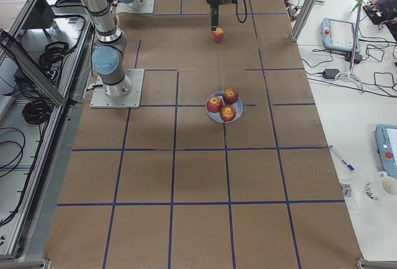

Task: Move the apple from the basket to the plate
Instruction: 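Set the apple down and raise the left gripper while the right gripper approaches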

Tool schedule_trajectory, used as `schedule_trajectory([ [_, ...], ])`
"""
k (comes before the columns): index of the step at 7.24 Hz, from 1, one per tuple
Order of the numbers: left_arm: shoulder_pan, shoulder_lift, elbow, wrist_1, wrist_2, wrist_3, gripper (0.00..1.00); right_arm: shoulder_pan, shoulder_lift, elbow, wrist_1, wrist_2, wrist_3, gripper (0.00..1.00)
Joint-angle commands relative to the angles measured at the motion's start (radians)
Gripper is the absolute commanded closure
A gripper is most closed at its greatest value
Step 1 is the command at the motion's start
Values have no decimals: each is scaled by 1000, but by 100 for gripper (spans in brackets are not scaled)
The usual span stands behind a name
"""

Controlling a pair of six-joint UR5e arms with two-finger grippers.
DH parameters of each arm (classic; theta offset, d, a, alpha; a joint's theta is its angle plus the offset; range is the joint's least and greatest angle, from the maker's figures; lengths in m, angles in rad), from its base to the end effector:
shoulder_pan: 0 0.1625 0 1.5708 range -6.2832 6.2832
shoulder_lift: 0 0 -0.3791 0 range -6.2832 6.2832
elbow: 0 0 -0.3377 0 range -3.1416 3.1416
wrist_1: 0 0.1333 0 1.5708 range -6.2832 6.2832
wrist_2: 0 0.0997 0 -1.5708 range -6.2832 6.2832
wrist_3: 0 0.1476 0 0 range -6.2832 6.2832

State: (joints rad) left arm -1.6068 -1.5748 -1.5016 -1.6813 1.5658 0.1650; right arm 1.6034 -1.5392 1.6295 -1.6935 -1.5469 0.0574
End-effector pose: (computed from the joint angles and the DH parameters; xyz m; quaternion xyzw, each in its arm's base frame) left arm -0.1495 -0.4263 0.4116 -0.1002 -0.9947 -0.0224 0.0040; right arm 0.1515 -0.4480 0.3667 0.0122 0.9997 -0.0156 0.0127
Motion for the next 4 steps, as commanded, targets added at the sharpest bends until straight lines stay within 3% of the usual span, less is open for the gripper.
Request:
schedule_trajectory([
  [1,-1,1,-37,14,0,-2,1,129,94,-67,-43,-9,137,0],
  [4,-1,10,-46,25,0,-2,1,266,267,-99,-202,-13,310,0],
])
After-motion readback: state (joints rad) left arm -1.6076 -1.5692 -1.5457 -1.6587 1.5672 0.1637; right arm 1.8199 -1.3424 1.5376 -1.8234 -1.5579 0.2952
